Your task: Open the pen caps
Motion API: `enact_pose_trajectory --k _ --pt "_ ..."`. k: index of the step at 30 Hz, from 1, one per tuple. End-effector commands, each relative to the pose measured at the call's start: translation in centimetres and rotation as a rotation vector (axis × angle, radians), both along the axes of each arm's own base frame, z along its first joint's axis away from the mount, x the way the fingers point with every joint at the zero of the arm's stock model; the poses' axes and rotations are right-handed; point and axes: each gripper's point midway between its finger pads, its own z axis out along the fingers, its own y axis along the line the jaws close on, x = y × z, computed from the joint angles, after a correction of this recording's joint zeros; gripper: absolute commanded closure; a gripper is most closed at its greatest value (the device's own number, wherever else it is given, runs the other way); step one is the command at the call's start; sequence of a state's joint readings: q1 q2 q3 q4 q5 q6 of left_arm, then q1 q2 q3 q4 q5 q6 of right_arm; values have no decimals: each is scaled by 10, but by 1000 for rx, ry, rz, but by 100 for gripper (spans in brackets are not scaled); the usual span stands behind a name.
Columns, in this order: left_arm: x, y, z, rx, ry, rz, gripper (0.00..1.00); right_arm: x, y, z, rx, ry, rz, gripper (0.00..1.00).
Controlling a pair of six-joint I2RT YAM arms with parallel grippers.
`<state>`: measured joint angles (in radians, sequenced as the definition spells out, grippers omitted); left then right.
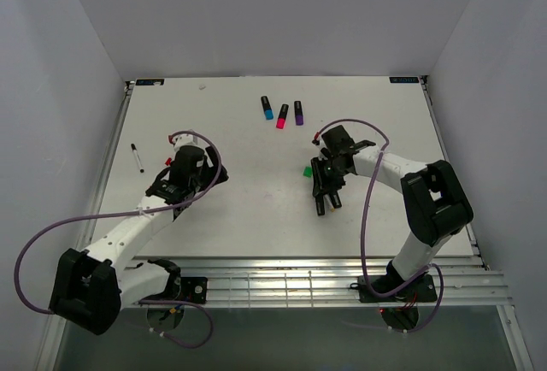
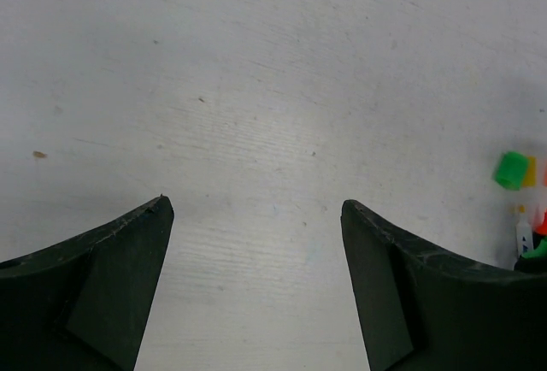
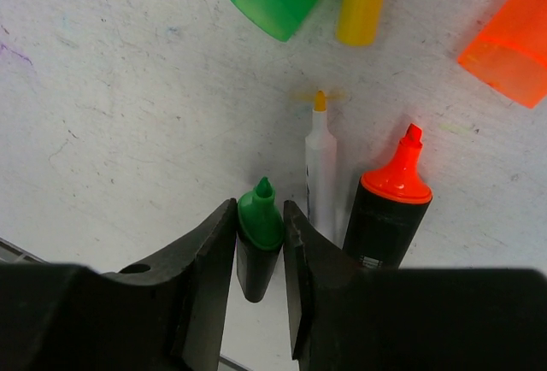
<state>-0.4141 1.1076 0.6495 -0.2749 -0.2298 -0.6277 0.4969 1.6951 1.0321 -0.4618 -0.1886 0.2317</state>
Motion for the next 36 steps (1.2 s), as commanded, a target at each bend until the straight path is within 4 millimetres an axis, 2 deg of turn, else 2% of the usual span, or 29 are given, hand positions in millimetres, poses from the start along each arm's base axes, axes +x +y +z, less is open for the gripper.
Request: enact_pose_trajectory --k 1,3,4,10,13,15,16,18,19,20,23,24,28,32,36 --pt "10 32 11 103 -19 30 10 4 -1 -3 -4 -22 14 63" --pt "13 39 10 105 -12 8 9 4 -2 -5 -9 -24 21 60" --pt "16 50 8 102 -6 32 9 4 -1 -5 -8 -26 24 57" --pt "24 90 3 172 12 85 9 8 5 -4 2 -67 53 44" --pt "28 110 7 225 -1 104 9 16 17 14 28 -126 67 42" --pt "34 122 10 272 -4 99 10 15 32 27 53 -158 95 41" --pt "36 132 11 292 1 120 10 13 37 33 68 -171 109 41" --pt "44 140 19 321 -8 114 10 3 55 50 128 -200 161 41" --pt "46 154 20 353 -7 113 11 -2 60 55 150 -204 181 41" --pt "49 156 21 358 -7 99 11 -7 67 68 191 -222 204 41" --pt "54 170 20 400 13 90 12 -21 75 87 246 -256 262 41" --pt "59 165 21 380 -14 50 12 -22 75 92 256 -264 271 41" --pt "54 172 -1 405 23 -17 12 -31 70 117 297 -330 288 41" --pt "53 171 -16 379 20 -70 13 -43 72 128 356 -342 310 41" --pt "52 177 -26 409 43 -93 14 -49 70 128 372 -346 319 41"
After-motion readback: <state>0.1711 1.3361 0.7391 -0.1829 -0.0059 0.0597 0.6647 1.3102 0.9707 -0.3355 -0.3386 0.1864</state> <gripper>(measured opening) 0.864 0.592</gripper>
